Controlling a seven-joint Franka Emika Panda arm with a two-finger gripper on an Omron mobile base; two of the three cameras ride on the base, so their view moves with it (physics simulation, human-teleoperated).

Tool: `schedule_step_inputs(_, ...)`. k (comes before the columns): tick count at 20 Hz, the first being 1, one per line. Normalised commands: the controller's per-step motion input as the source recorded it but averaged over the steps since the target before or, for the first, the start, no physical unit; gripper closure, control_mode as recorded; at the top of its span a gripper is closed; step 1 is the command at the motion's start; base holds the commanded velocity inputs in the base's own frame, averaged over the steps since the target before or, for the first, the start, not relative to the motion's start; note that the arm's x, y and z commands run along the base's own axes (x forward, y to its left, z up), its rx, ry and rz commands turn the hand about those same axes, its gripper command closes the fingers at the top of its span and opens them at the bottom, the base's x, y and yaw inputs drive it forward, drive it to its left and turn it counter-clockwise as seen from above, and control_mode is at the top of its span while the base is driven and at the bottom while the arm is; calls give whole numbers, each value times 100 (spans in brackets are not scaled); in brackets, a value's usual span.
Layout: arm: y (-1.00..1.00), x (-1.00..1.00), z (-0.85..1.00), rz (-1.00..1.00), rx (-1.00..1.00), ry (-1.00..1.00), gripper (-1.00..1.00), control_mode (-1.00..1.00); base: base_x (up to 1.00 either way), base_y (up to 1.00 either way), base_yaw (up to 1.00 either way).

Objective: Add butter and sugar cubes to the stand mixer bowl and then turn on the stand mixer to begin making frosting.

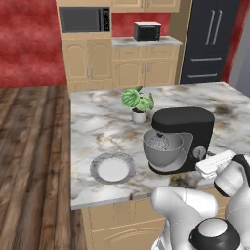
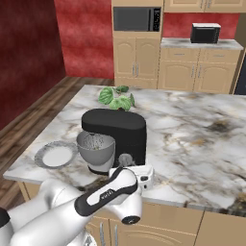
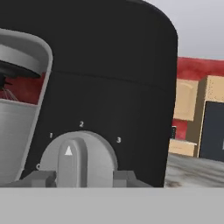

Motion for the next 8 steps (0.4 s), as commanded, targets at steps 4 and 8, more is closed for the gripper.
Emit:
schedule_step_inputs(4,46,0,0,-19,8,7,100,-100,0,0,0)
schedule_step_inputs(8,43,0,0,-14,4,5,100,-100,0,0,0)
